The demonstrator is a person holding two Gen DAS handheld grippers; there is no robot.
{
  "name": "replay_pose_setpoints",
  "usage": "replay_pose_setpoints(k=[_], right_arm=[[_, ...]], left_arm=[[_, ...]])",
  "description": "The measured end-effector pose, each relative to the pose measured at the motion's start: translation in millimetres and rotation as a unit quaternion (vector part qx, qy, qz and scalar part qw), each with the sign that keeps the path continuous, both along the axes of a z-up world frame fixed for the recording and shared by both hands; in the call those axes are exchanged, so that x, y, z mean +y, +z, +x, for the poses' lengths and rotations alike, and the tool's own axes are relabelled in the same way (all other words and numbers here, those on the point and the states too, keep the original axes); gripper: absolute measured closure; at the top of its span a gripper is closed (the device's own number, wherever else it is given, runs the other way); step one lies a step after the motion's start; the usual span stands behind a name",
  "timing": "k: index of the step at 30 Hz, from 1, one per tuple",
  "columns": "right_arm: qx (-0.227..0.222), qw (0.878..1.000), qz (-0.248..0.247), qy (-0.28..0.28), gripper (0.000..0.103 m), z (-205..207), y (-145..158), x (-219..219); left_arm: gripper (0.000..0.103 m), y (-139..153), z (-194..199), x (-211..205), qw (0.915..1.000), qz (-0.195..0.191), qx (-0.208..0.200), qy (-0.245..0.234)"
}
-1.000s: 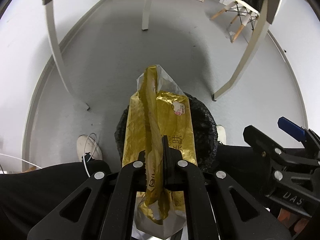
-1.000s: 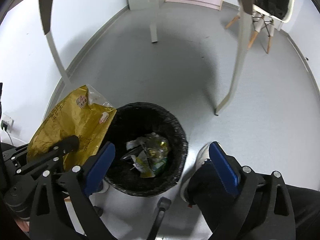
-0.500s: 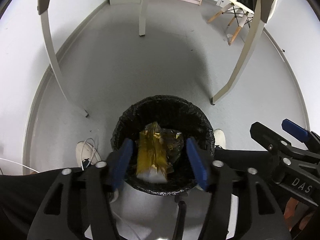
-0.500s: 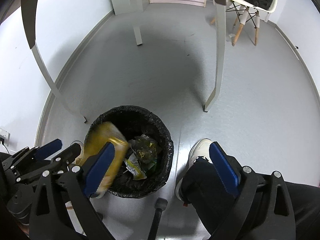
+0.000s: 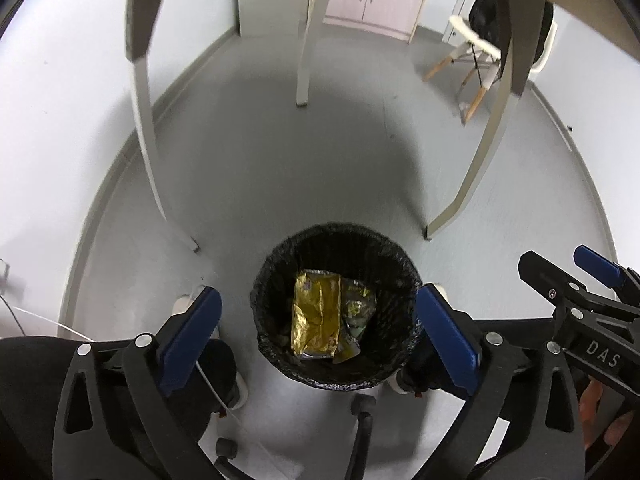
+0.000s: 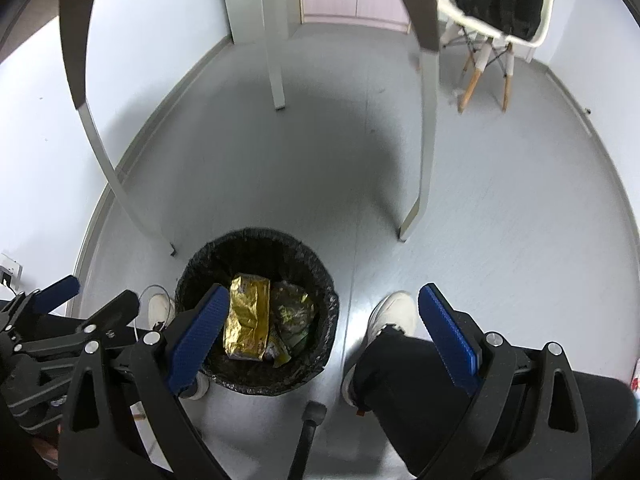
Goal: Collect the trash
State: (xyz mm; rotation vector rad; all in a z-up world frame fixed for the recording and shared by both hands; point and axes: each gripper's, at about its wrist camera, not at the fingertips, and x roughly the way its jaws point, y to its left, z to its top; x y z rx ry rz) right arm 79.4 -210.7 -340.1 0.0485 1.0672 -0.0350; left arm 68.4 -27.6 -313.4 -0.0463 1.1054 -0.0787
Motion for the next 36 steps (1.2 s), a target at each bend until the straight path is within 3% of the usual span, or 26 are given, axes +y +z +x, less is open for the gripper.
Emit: replay_pose_setpoints(k=[11, 21, 30, 36], right_arm=[[-0.070, 0.997, -0.007, 0.012, 0.012, -41, 88, 2], [-0.154, 0.988, -0.002, 0.028, 0.009, -98, 182, 11], [-0.214, 0.976, -0.009, 0.043, 0.008, -161, 233, 14], [-0.234, 0.971, -0.017, 0.052, 0.008, -189, 243, 13]], left_arm=[[0.006, 106, -44, 15, 0.9966, -0.006, -0.081, 0.013], [0.006, 197, -105, 22, 0.9854, -0.005, -0.169, 0.021], [0.006, 237, -158, 26, 0.9782, 0.003, -0.206, 0.028], [0.006, 243, -176, 24, 0.9775, 0.012, -0.209, 0.021]])
